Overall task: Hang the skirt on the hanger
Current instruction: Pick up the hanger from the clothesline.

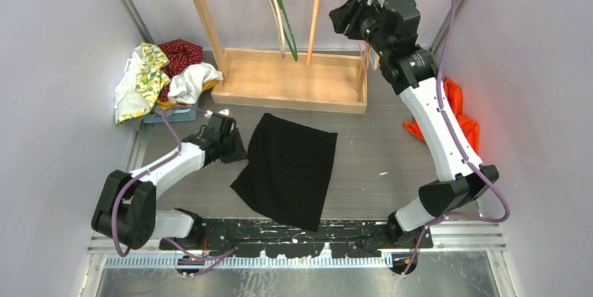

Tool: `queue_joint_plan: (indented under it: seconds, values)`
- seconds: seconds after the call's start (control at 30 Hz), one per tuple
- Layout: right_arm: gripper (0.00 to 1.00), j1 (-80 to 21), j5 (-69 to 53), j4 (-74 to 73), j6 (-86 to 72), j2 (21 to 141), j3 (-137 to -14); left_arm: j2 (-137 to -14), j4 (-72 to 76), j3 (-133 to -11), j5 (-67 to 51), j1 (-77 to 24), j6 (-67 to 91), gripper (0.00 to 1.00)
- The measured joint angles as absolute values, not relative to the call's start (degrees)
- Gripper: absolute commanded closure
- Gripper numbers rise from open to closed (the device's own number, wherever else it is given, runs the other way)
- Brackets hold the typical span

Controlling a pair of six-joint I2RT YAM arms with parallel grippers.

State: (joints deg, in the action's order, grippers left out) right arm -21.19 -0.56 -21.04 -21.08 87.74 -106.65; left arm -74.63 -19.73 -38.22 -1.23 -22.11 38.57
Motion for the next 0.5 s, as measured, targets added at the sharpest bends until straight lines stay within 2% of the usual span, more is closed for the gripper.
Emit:
queue_joint_plan:
  seconds: [0.5]
  values:
    - [0.45,-21.37,9.08,-23.27,-16.03,87.33,-106.45,-74.81,-19.49,-38.22,-1.83,-22.11,38.54,0.71]
